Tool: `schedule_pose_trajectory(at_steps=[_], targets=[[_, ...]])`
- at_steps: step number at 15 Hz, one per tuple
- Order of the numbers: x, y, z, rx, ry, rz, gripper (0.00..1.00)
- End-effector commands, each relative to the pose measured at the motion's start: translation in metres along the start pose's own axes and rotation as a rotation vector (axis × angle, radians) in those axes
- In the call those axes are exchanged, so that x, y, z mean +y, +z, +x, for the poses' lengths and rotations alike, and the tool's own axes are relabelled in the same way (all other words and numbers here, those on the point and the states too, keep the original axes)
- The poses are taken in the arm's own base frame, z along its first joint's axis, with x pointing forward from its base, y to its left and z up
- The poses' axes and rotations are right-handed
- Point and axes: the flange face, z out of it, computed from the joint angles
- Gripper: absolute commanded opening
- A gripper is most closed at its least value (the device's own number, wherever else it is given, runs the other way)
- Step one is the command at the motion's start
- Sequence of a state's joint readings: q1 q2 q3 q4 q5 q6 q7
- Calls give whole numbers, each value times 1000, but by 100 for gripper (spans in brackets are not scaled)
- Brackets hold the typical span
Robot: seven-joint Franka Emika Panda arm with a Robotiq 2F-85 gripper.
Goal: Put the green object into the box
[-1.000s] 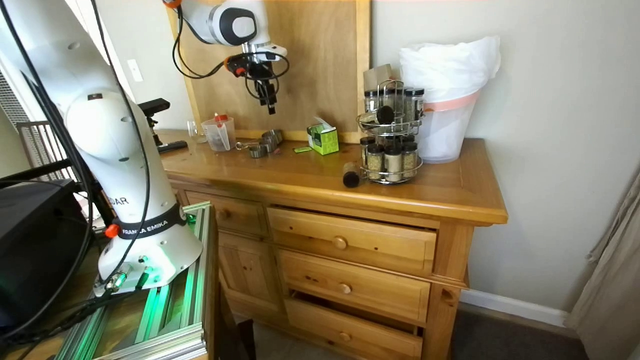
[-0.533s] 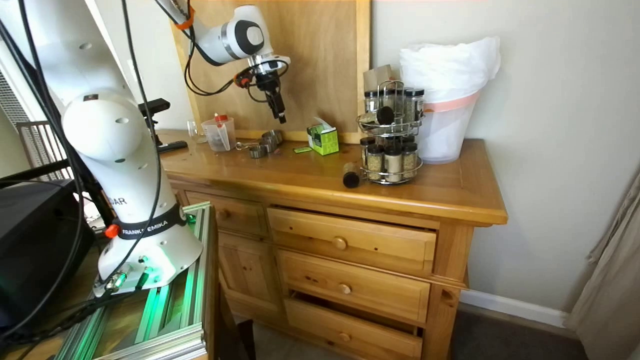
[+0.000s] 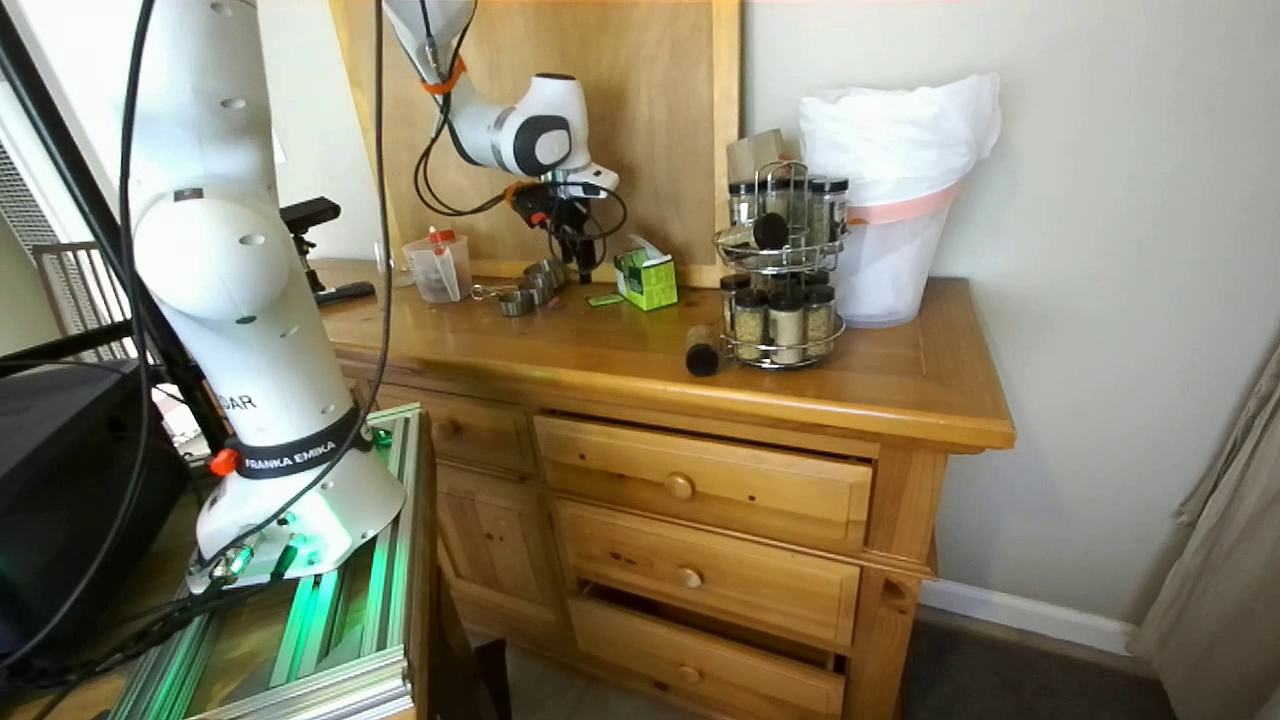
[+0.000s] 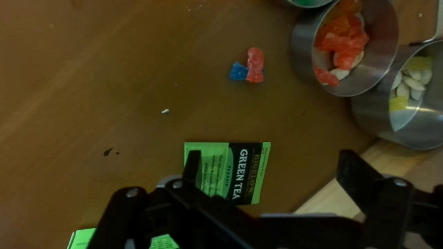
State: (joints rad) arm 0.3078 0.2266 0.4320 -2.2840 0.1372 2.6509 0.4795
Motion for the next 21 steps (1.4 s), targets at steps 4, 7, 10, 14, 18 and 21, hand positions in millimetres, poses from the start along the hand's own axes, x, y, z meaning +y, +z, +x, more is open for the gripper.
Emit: schedule_pose_trajectory(at_steps=[4,7,10,14,18,21], targets=[[7,24,21,-21,64,3,100],[6,28,22,-24,75,-13,96],[5,31,21,-16,91,-35,96],[-9,27,15,32,96,-88,96],[-25,29,13,96,59,-216,93],[-34,31,14,103,59,-266,90]])
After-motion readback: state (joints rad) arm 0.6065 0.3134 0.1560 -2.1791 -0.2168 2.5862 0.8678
